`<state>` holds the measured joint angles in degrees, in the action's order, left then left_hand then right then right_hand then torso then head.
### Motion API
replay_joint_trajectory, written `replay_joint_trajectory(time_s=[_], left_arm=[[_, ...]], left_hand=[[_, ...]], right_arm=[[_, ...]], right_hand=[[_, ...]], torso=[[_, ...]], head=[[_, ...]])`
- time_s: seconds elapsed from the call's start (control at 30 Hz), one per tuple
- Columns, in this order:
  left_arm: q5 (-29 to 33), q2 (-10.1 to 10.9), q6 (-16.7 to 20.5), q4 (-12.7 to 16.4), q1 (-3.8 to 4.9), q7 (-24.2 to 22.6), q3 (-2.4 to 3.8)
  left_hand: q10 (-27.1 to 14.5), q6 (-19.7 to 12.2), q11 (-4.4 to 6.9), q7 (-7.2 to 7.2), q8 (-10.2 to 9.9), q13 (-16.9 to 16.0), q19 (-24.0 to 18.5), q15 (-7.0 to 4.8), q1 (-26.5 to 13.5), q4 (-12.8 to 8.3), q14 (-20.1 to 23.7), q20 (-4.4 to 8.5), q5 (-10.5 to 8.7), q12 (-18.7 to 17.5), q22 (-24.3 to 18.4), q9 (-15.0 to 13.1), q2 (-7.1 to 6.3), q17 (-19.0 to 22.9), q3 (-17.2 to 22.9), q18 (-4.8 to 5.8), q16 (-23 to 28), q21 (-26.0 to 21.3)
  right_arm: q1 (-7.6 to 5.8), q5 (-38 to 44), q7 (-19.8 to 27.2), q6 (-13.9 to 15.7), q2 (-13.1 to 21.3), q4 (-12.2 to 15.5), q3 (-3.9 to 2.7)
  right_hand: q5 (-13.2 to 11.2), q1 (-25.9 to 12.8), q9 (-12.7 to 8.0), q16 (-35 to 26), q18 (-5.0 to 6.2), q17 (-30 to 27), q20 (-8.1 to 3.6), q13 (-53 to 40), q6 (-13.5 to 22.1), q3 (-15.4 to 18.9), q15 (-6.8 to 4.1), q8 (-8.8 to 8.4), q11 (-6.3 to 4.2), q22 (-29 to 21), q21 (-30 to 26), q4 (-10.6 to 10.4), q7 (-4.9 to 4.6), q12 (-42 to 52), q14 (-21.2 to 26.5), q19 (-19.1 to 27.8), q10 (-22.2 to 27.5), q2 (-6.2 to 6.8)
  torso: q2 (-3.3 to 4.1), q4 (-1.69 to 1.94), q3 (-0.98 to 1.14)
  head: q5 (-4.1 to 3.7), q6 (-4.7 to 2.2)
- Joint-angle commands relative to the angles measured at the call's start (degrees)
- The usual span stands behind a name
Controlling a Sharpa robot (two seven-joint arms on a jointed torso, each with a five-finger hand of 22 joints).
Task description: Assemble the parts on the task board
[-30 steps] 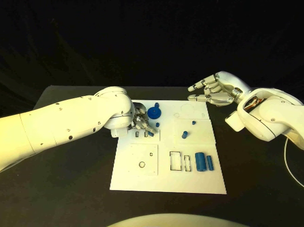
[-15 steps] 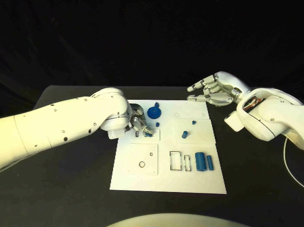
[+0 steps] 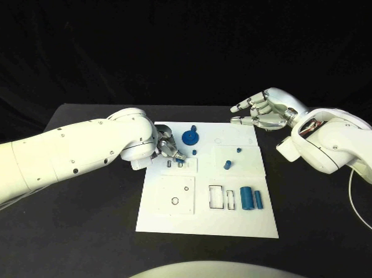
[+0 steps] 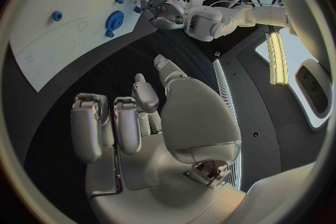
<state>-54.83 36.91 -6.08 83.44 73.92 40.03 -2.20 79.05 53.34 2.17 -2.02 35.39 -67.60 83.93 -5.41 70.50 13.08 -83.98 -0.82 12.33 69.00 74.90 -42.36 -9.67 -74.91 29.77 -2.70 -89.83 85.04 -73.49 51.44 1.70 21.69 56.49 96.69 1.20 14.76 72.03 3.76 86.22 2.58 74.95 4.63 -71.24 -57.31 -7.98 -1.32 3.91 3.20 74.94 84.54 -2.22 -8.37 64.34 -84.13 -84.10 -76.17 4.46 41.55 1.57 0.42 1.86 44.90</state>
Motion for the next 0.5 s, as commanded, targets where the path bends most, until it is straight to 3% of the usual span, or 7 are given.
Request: replay_joint_trajectory(time_s=[0.03, 0.5], left_arm=[[-3.3, -0.2, 1.8, 0.0, -0.14, 1.3, -0.09], [-7.1, -0.5, -1.0, 0.4, -0.57, 2.3, -0.45]], left_hand=[[0.4, 0.4, 0.12, 0.24, 0.1, -0.1, 2.3, 0.12, -0.6, -10.4, -6.0, -0.27, 0.42, 0.4, 7.9, -0.1, -0.06, -15.1, 10.6, 0.93, -0.2, 0.4], [0.6, 0.6, 0.14, 0.26, 0.1, -0.2, 2.5, 0.1, -0.7, -10.6, -6.0, -0.25, 0.75, 0.5, 8.3, -0.2, -0.12, -15.1, 10.9, 1.02, -0.2, 0.6]], right_arm=[[0.04, 0.2, 0.4, -0.6, 0.0, 0.0, 0.0], [0.05, 0.2, 0.4, -0.8, 0.0, 0.0, 0.01]], right_hand=[[0.4, 0.0, 0.1, -0.2, 0.03, 7.8, 0.27, 0.0, 0.0, 0.3, 0.22, 0.29, -0.01, 2.7, -0.2, 0.1, 0.16, 0.0, -4.2, -0.1, 0.3, -0.35], [0.4, -0.1, 0.1, -0.1, 0.04, 7.8, 0.27, 0.0, 0.0, 0.4, 0.22, 0.3, 0.0, 2.6, -0.3, 0.0, 0.16, 0.0, -4.2, -0.1, 0.3, -0.37]], torso=[[0.0, -0.04, -0.07], [0.07, -0.09, -0.11]], head=[[0.13, 0.11], [0.4, 0.29]])
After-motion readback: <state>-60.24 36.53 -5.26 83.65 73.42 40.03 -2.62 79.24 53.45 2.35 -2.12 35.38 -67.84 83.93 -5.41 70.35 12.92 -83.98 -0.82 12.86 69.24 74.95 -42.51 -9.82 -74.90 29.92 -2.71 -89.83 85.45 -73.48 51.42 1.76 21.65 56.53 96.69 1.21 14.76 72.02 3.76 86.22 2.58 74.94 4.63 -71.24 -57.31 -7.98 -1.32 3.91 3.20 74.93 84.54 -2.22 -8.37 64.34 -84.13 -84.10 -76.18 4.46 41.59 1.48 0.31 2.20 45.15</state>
